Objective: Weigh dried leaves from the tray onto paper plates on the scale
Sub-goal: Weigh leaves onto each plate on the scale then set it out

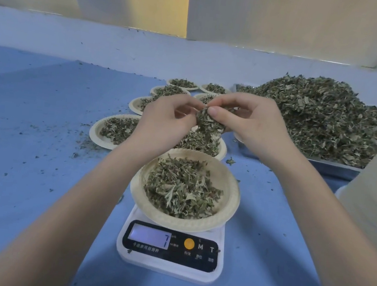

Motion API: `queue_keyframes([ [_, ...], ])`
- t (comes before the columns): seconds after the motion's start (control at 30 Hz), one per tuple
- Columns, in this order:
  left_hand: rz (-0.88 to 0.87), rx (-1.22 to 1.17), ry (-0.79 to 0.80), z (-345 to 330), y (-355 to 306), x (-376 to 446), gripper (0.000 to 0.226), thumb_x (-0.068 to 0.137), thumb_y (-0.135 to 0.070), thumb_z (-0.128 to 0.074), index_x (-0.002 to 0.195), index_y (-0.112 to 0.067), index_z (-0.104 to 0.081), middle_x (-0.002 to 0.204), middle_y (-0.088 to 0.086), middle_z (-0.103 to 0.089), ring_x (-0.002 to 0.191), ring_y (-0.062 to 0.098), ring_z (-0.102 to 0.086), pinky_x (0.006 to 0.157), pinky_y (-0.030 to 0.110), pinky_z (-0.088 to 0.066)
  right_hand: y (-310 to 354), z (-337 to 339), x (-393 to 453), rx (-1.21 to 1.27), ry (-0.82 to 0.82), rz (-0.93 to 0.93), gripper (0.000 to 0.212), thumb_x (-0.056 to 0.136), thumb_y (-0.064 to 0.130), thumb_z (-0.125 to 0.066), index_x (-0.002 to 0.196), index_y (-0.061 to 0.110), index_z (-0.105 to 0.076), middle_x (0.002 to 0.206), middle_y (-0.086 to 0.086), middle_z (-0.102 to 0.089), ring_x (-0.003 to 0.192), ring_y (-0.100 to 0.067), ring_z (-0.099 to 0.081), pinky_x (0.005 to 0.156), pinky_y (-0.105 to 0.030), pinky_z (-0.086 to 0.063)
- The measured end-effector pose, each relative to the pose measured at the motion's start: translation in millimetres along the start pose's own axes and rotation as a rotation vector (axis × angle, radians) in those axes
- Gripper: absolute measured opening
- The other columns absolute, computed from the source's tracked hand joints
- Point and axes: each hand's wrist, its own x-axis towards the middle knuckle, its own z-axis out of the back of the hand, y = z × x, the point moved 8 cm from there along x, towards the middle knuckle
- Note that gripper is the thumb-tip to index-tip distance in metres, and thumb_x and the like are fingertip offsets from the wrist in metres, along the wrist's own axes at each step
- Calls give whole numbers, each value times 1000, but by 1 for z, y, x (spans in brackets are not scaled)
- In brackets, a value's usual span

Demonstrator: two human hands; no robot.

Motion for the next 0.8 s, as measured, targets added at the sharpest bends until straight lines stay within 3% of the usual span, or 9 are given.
queue_keyframes([
  [0.1, 5, -35, 34, -3, -1, 6, 29, 89, -16, -57, 99, -41, -64, 95, -18, -66, 91, -2, -61, 70, 18, -51, -8, 20, 10, -165, -115, 27, 10, 84, 20, -72, 82, 30, -71, 76, 19, -68, 63, 7, -58, 64, -9, -44],
  [0.2, 2, -43, 38, -3, -2, 11, 34, 90, -13, -55, 108, -41, -60, 105, -18, -63, 90, -4, -58, 65, 10, -47, -22, 48, 32, -697, -231, 54, 11, 91, 26, -62, 97, 22, -71, 94, 9, -66, 81, -1, -57, 80, -15, -39],
  [0.33, 24, -65, 35, -3, 6, 8, 34, 90, -10, -53, 101, -41, -61, 101, -18, -63, 86, -3, -58, 64, 14, -49, -101, 55, 44, -1148, 215, -475, 37, 104, 34, -30, 120, 19, -60, 122, -13, -61, 115, -31, -53, 98, -43, -43],
  [0.4, 39, -51, 39, 1, 13, 4, 36, 90, -10, -52, 97, -44, -61, 99, -20, -64, 81, -8, -58, 61, 15, -50, -115, 47, 33, -1143, 336, -541, 40, 104, 36, -23, 126, 25, -55, 132, -12, -54, 126, -33, -43, 103, -49, -34],
  [0.5, 87, -18, 30, 13, 27, -3, 33, 91, -13, -52, 98, -43, -63, 99, -21, -64, 85, -7, -59, 67, 18, -47, -101, 23, 18, -895, 333, -377, 43, 103, 44, -25, 94, 24, -61, 96, -1, -64, 95, -24, -55, 84, -34, -40],
  [0.57, 135, 46, 28, 20, 37, -10, 29, 91, -16, -53, 103, -40, -63, 99, -20, -63, 91, -1, -59, 70, 21, -46, -88, 12, 1, -764, 283, -321, 43, 102, 46, -28, 64, 31, -41, 62, 9, -46, 64, -13, -46, 63, -30, -35],
  [0.6, 162, 104, 31, 24, 41, -15, 26, 92, -19, -52, 107, -38, -63, 97, -20, -62, 89, 2, -59, 66, 20, -45, -81, 9, -8, -757, 271, -314, 44, 101, 47, -29, 60, 31, -35, 58, 10, -41, 57, -9, -41, 57, -30, -33],
  [0.67, 209, 301, 48, 31, 47, -27, 24, 94, -27, -49, 114, -32, -61, 91, -17, -62, 80, 10, -59, 59, 20, -42, -75, 5, -25, -803, 280, -343, 52, 99, 53, -26, 64, 20, -44, 62, 1, -53, 57, -12, -46, 57, -31, -40],
  [0.8, 322, 635, 167, 36, 56, -52, 32, 95, -46, -40, 104, -23, -61, 83, -4, -62, 60, 10, -56, 45, 20, -39, -68, 5, -54, -837, 328, -508, 67, 97, 58, -22, 101, 6, -63, 73, -9, -70, 59, -20, -62, 66, -35, -56],
])
